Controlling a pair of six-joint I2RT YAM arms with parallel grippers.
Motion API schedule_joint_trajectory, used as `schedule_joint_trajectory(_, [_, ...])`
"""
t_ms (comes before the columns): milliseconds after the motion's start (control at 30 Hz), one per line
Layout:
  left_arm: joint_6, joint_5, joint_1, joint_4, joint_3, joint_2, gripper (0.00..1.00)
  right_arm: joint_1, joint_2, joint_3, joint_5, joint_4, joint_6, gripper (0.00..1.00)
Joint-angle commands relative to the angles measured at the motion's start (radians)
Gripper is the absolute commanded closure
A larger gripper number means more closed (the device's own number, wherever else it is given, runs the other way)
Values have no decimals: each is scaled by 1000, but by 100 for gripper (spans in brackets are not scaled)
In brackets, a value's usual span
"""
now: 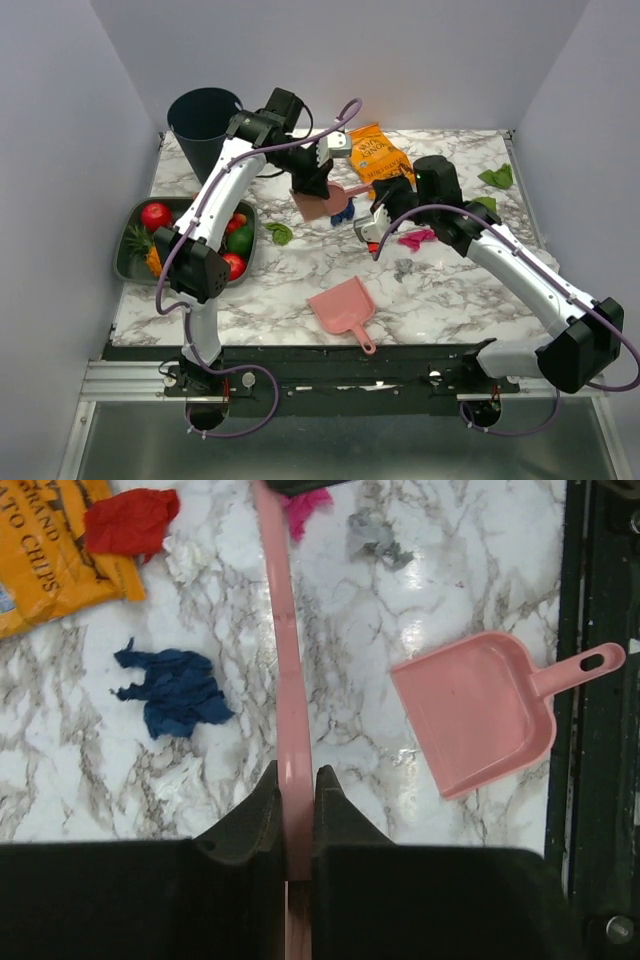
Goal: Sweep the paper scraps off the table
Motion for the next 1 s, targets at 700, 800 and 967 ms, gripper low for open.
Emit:
schedule_joint_trajectory(700, [-104, 189, 31, 414, -430, -287, 100, -336, 144, 413, -787, -288, 1394, 16])
schedule_joint_trajectory(800, [-147, 210, 35, 412, -407, -264, 100, -336, 189, 480, -818, -375, 1318, 17])
schedule_joint_trajectory(967, [-265, 244, 40, 518, -444, -282, 100, -319, 224, 516, -840, -452, 1262, 23])
